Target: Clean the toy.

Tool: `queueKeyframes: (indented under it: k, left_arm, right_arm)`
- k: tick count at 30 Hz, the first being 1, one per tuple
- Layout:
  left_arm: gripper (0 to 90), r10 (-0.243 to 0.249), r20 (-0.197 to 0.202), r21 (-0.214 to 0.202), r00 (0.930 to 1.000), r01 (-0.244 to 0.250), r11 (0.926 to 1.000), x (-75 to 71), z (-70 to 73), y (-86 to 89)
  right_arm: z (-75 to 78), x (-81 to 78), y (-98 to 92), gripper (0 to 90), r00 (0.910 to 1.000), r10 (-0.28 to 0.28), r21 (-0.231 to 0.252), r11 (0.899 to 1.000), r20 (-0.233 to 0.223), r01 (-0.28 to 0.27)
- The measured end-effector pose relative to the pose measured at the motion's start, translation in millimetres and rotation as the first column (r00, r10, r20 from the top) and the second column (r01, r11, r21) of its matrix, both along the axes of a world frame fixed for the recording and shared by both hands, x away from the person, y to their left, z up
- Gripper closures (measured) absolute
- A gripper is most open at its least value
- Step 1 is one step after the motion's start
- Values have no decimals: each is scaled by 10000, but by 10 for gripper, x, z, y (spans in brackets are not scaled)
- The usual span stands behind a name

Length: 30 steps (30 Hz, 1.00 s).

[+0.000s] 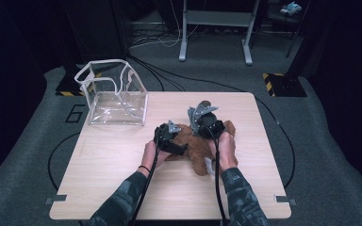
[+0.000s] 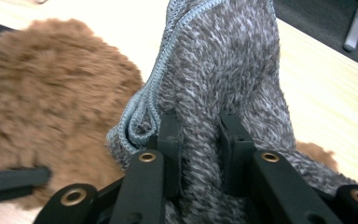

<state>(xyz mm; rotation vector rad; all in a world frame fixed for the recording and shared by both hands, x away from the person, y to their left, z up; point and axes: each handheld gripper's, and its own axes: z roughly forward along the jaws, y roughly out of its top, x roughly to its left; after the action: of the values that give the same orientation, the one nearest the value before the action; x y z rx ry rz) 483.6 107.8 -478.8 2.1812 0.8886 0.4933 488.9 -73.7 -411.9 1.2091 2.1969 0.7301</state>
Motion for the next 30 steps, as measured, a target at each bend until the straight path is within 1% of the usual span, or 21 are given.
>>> queueKeyframes:
  k: [2, 4, 6, 9, 11, 15, 16, 18, 19, 21, 23, 25, 28, 29, 30]
  left_arm:
    - [57, -55, -7, -8, 10000, 55, 10000, -1, 3, 0]
    - [57, -145, -19, 76, 9999, 146, 9999, -1, 10, 1]
    - [57, -127, 41, 12, 9999, 127, 9999, -3, 6, -2]
    - [57, -89, 65, -40, 9999, 89, 10000, -6, 4, -6]
    - [57, -145, 42, 27, 9999, 145, 9999, -4, 7, 1]
    - [57, -148, 47, 10, 9999, 148, 9999, -8, 4, 5]
    - [57, -116, 94, -68, 9999, 117, 9999, -10, -2, 1]
    - [57, -155, 77, -43, 9999, 155, 9999, -9, -1, 6]
    - [57, -176, 104, -37, 9998, 176, 9998, -7, -4, 8]
    - [57, -176, 90, -36, 9998, 176, 9998, -4, -5, 12]
    - [57, -160, 82, -83, 9998, 161, 9998, -1, -8, 12]
    - [57, -162, 78, -64, 9998, 162, 9998, 0, -8, 11]
    - [57, -192, 53, 30, 9998, 192, 9998, -4, -3, 9]
    - [57, -218, 13, 45, 9998, 218, 9998, -4, -1, 8]
    - [57, -151, 96, 1, 9998, 151, 9999, -8, -6, -2]
  right_arm:
    - [6, 6, -86, 739, 9999, -124, 49, 9999, 71, 124]
    - [9, 0, -162, 739, 9994, -339, 193, 9992, 11, 339]
    - [12, -10, -228, 739, 9984, -564, 168, 9983, 70, 563]
    - [5, -11, -338, 740, 9963, -860, 286, 9959, 69, 858]
    - [6, -10, -411, 739, 9941, -1084, 318, 9936, 49, 1081]
    - [0, -5, -573, 739, 9882, -1532, 272, 9878, 27, 1531]
    - [-4, -3, -608, 739, 9867, -1622, 285, 9863, -50, 1623]
    - [-3, 3, -662, 738, 9827, -1847, 293, 9823, -121, 1850]
    - [7, 10, -695, 738, 9812, -1927, 188, 9810, -108, 1929]
    - [32, 15, -713, 737, 9782, -2074, 215, 9780, -113, 2076]
    - [100, 3, -724, 737, 9786, -2057, 555, 9771, 7, 2053]
    - [184, -18, -695, 736, 9828, -1828, 892, 9797, 271, 1798]
    - [295, -28, -577, 735, 9893, -1378, 1290, 9830, 474, 1308]
    - [326, -26, -522, 734, 9916, -1201, 1344, 9845, 477, 1128]
    - [345, -18, -459, 734, 9929, -1067, 1369, 9857, 524, 987]
